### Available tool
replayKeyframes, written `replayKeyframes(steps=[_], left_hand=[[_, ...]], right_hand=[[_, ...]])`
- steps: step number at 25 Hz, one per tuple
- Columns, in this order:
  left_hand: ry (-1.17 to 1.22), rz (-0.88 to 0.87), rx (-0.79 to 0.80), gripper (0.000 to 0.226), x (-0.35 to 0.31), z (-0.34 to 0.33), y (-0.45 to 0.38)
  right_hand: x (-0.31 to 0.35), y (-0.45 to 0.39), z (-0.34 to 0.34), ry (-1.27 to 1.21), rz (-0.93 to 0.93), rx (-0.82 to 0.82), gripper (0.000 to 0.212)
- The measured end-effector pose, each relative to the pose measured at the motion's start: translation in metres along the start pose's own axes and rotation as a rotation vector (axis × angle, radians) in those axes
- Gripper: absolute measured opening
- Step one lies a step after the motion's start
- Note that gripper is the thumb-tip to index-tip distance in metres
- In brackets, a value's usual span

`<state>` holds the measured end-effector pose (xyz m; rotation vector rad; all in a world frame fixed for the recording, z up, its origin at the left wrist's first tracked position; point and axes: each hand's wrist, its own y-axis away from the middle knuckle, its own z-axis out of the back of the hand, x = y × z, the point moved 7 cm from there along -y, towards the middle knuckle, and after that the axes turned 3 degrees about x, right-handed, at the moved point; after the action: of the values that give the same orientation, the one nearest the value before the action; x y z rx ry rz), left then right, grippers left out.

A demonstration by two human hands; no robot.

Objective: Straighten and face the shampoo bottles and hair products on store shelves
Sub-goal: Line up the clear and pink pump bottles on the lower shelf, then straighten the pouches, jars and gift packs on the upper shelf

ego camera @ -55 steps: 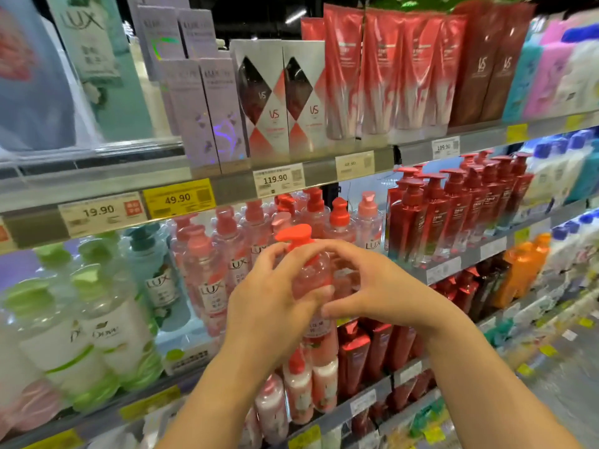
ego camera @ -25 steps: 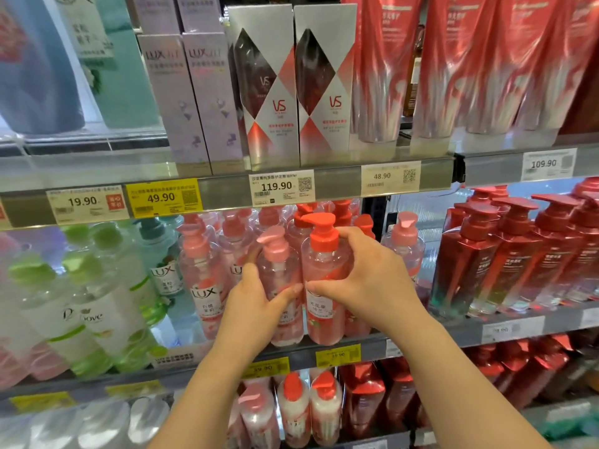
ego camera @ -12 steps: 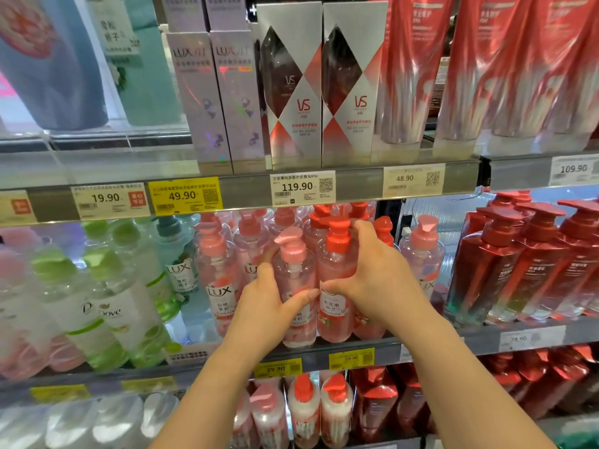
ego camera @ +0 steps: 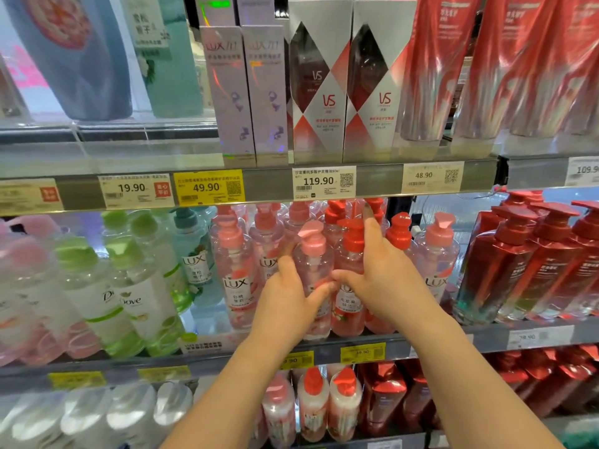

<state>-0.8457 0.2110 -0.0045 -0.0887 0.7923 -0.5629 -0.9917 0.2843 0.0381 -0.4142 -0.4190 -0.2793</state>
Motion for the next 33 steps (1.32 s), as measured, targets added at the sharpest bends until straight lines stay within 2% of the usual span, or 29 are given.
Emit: replayKeyframes(steps=[3, 5, 7, 10, 12, 15, 19, 27, 29, 33], left_hand=[[0.028, 0.005, 0.044, 0.096, 0.004, 0.000, 0.001], [0.093, 0.013, 0.089, 0.094, 0.010, -0.001, 0.003], [0.111, -0.004, 0.111, 0.089, 0.016, 0.001, 0.007], [0.097, -0.062, 0.086, 0.085, 0.024, 0.014, 0.012], [0.048, -0.103, 0.032, 0.070, 0.030, 0.033, 0.015], [0.081, -0.141, -0.048, 0.043, 0.042, 0.067, 0.023], [0.097, -0.125, -0.082, 0.021, 0.065, 0.106, 0.036], [0.064, -0.172, -0.109, 0.020, 0.118, 0.193, 0.052], [0.092, -0.181, -0.124, 0.016, 0.131, 0.222, 0.054], [0.153, -0.240, -0.185, 0.022, 0.145, 0.289, 0.051]], right_hand=[[0.002, 0.002, 0.001, 0.031, -0.031, 0.011, 0.103], [0.005, 0.005, 0.003, 0.013, -0.074, 0.009, 0.106], [0.012, 0.012, 0.011, 0.016, -0.113, -0.078, 0.101], [0.033, 0.026, 0.032, 0.049, -0.082, -0.348, 0.068], [0.055, 0.032, 0.038, -0.009, -0.012, -0.439, 0.043], [0.083, 0.030, 0.024, -0.157, 0.054, -0.365, 0.021], [0.116, 0.028, -0.007, -0.243, 0.065, -0.280, 0.014], [0.209, 0.021, -0.063, -0.309, 0.087, -0.136, 0.012], [0.235, 0.017, -0.070, -0.329, 0.087, -0.115, 0.012], [0.290, 0.006, -0.068, -0.381, 0.126, -0.113, 0.014]])
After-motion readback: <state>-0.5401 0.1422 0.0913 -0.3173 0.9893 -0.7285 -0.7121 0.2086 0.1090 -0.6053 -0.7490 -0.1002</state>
